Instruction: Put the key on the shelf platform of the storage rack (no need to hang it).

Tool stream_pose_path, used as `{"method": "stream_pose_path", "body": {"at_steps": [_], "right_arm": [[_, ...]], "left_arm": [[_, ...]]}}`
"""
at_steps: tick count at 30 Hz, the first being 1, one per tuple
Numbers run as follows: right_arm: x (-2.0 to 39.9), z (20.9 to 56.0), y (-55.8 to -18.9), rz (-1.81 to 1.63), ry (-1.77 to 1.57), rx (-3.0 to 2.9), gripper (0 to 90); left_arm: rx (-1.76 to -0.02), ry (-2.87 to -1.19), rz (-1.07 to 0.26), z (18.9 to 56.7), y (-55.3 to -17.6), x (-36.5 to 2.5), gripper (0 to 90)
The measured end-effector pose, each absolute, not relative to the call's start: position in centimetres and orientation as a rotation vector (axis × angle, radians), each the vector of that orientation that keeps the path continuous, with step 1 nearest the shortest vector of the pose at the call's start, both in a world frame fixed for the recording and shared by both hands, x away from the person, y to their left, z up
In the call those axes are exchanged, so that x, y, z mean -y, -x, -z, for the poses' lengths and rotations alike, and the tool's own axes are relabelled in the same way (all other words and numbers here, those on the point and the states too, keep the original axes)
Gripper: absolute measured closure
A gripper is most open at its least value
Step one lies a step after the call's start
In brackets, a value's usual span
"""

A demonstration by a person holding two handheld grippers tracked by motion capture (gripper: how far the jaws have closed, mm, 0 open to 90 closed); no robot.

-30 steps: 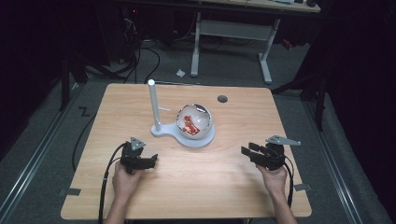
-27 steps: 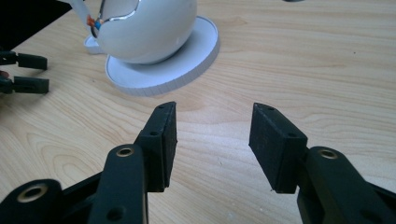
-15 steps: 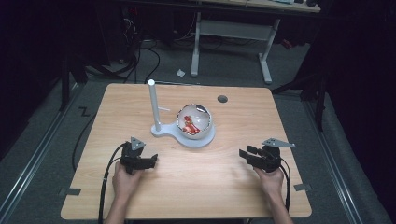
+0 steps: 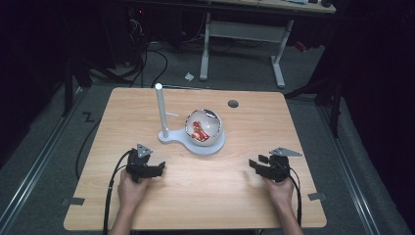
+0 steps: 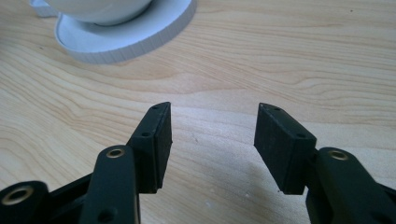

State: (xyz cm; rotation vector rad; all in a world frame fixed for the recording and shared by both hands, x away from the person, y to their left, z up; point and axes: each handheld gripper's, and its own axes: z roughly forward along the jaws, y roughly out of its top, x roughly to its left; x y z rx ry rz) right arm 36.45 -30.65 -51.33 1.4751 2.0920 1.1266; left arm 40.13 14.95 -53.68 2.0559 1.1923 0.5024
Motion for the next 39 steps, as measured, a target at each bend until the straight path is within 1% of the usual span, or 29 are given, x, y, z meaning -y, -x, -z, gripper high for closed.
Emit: {"method": "stream_pose_path", "body": {"at_steps": [3, 6, 14, 29, 39], "right_arm": [[30.6, 51.6, -36.5, -1.111, -1.475, -2.091, 45.9], [30.4, 52.2, -36.7, -1.085, -1.469, -2.097, 42.9], [30.1, 52.8, -36.7, -1.009, -1.448, -2.104, 41.0], [29.2, 53.1, -36.8, -0.899, -1.387, -2.123, 36.4], [29.2, 53.1, -36.7, -0.893, -1.393, -2.122, 34.3]], "left_arm": [[-1.192, -2.056, -0.502, 53.7, -40.1, -14.9, 17.1], [-1.192, -2.056, -0.502, 53.7, -40.1, -15.0, 17.1], [-1.192, -2.056, -0.502, 53.7, -40.1, -15.0, 17.1], [-1.192, -2.056, -0.503, 53.7, -40.1, -15.0, 17.1], [-1.192, -2.056, -0.503, 53.7, -40.1, -14.9, 17.1]]}}
